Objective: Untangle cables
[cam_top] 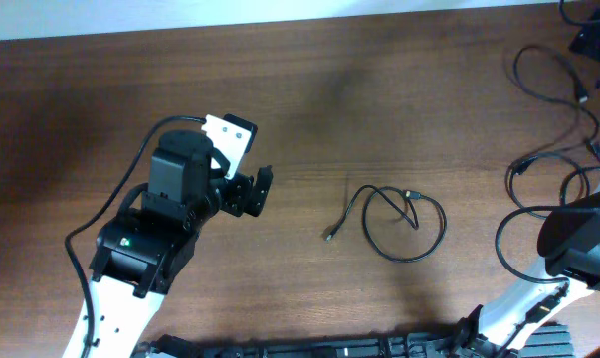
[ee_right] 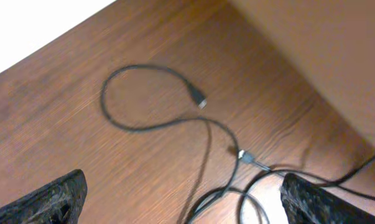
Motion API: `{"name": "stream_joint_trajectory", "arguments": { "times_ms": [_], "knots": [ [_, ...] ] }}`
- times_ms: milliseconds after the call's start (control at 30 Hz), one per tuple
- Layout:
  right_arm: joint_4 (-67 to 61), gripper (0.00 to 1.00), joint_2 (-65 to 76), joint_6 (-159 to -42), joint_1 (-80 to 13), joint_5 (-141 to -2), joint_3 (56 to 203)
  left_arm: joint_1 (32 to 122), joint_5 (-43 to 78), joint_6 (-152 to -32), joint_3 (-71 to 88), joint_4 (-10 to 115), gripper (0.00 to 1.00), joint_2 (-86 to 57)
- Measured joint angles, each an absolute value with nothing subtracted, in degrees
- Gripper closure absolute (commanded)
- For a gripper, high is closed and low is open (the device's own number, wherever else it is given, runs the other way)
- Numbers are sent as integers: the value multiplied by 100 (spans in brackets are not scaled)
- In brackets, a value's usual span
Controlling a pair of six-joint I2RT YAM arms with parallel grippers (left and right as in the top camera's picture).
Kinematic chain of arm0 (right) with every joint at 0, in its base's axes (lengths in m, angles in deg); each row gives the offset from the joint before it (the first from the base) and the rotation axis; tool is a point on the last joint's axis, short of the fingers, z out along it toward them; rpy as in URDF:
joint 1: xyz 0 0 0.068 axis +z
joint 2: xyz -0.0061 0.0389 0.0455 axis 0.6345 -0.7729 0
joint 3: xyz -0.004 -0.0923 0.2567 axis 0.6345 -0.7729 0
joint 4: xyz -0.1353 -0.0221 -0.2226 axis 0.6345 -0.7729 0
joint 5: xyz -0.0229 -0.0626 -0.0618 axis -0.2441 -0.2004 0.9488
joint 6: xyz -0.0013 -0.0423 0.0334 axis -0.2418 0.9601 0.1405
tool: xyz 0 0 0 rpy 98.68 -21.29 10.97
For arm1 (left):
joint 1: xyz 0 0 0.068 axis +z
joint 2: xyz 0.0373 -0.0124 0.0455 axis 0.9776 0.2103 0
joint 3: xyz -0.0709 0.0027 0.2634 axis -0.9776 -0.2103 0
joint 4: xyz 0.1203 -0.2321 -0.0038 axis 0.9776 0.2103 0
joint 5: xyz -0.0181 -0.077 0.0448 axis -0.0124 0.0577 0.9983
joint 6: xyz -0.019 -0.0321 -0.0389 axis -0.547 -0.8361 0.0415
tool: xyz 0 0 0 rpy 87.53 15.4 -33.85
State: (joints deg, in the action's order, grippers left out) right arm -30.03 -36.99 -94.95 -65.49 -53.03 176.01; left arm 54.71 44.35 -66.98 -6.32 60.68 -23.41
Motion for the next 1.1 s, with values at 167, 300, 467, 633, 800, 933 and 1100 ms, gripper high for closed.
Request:
{"name": "stream_joint_trajectory", "arguments": {
  "times_ms": [167,300,467,633,800,933,1100],
  "knots": [
    [-3418,1,-3699,-9388,-6549,-6042,17601,5471,4435,-6698,-632,6068,1,-2341],
    [-3951,1,-3699,-9008,-6549,-6868,17605,5471,4435,-6698,-632,6068,1,-2341],
    [-4856,1,-3699,-8125,-6547,-7989,17609,5471,4435,-6698,-632,6066,1,-2341],
    [-5661,1,-3699,-7228,-6320,-8697,17609,5471,4435,-6698,-632,6068,1,-2341],
    [-6286,1,-3699,-6868,-5649,-8710,17612,5471,4435,-6698,-632,6068,1,-2341],
    [-6721,0,-3699,-6796,-5128,-8490,17612,5471,4435,-6698,-632,6070,1,-2341],
    [-6721,0,-3699,-6861,-4755,-8223,17540,5471,4435,-6698,-632,6070,1,-2341]
  ]
}}
